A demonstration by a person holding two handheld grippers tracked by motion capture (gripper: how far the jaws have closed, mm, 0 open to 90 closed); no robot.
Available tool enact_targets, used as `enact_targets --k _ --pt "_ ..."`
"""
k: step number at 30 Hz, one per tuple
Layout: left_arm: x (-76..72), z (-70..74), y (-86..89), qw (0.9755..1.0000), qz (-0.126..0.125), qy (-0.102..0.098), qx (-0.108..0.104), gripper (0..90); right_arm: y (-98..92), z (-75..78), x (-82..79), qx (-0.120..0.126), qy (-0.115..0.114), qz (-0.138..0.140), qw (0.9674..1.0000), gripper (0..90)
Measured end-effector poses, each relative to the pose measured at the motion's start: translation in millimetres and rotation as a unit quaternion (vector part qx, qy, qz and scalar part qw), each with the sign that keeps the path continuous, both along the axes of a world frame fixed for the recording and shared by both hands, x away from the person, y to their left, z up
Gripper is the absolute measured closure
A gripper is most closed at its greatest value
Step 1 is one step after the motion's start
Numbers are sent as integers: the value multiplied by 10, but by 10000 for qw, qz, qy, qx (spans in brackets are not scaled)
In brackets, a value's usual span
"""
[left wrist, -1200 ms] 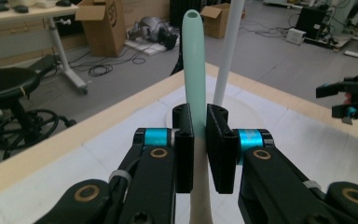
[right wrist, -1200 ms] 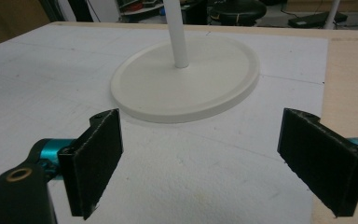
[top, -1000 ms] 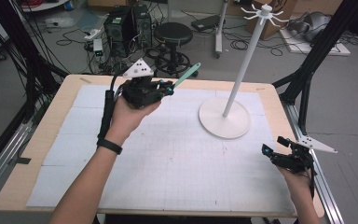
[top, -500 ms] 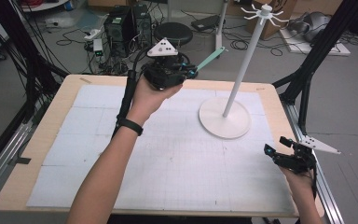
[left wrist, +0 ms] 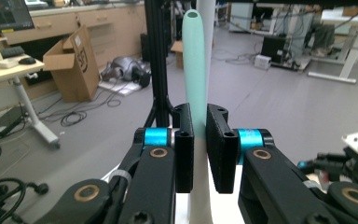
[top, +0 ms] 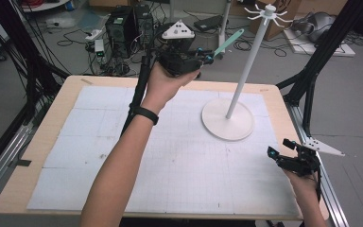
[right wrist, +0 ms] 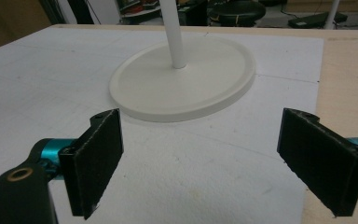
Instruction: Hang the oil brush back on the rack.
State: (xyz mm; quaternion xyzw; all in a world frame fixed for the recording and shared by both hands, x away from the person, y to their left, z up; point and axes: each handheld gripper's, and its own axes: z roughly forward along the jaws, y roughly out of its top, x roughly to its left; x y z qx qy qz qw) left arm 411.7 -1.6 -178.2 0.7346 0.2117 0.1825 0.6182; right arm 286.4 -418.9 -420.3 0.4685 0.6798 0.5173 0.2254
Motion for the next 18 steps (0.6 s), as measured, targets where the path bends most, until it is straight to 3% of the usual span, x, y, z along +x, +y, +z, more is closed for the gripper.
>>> enact_targets --k 8,18 --pt "46 55 51 9992 -73 7 -387 820 -17 -2 -5 24 -9 -9 10000 131" --pt "43 128 33 9989 -179 -62 -425 820 -26 -4 -12 9 6 -8 10000 134"
